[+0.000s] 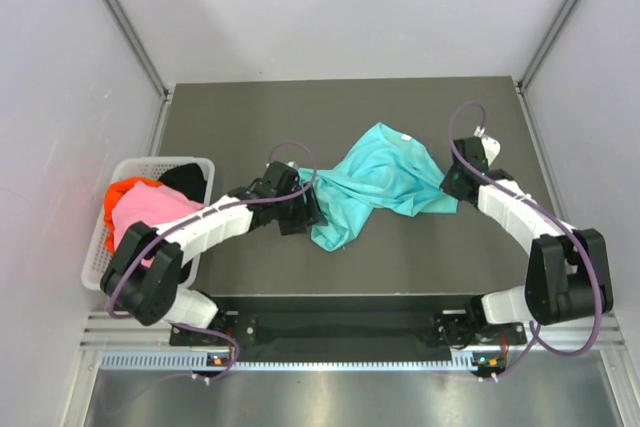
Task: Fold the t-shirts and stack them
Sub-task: Flatten the tshirt out
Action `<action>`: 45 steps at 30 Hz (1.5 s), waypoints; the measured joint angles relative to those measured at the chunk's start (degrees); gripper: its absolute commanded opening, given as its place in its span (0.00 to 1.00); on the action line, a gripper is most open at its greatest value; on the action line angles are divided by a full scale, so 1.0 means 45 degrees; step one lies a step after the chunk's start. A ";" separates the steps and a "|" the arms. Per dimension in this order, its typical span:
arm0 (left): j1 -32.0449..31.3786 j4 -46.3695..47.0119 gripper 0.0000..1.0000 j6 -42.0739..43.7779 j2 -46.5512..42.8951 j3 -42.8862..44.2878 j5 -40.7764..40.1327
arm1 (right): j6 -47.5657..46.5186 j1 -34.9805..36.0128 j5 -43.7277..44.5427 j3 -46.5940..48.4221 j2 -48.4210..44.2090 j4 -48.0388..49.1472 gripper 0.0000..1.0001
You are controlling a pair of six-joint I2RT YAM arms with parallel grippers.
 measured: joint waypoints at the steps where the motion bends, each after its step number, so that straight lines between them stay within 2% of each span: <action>1: -0.0112 0.0063 0.69 -0.0044 -0.0015 -0.0024 0.0005 | -0.0019 0.0000 -0.0058 0.0000 -0.0063 0.0010 0.00; 3: -0.0330 0.0199 0.70 -0.0053 0.0015 0.0053 -0.0005 | -0.0053 0.0000 -0.0126 -0.0010 -0.0223 0.0000 0.01; 5: -0.0500 0.0189 0.70 0.0005 0.0243 0.0486 -0.0034 | -0.0058 0.0000 -0.0170 -0.0010 -0.0374 -0.0005 0.10; 10: -0.0826 0.0403 0.66 0.0204 0.1428 0.1681 -0.0151 | 0.0015 0.0000 -0.0243 -0.0078 -0.0491 -0.0083 0.16; 12: -0.0884 0.0466 0.64 0.0233 0.1768 0.1851 -0.0155 | 0.0107 -0.0010 -0.0321 -0.0189 -0.0491 -0.0170 0.22; 18: -0.0991 0.0481 0.61 0.0243 0.2254 0.1865 -0.0155 | 0.0534 -0.0034 -0.0622 -0.0704 -0.0418 -0.0345 0.29; 22: -0.1044 0.0515 0.57 0.0253 0.2268 0.1865 -0.0155 | 0.0748 -0.0049 -0.0724 -0.0733 -0.0141 -0.0325 0.31; 27: -0.1054 0.0573 0.46 0.0287 0.2268 0.1865 -0.0146 | 0.1161 -0.0053 -0.0714 -0.0627 -0.0029 -0.0510 0.35; 29: -0.1059 0.0583 0.45 0.0287 0.2268 0.1860 -0.0136 | 0.1365 -0.0058 -0.0675 -0.0461 -0.0029 -0.0631 0.36; 45: -0.1059 0.0670 0.45 0.0287 0.2273 0.1719 -0.0092 | 0.2254 -0.0097 -0.0155 0.0389 0.0782 -0.0559 0.37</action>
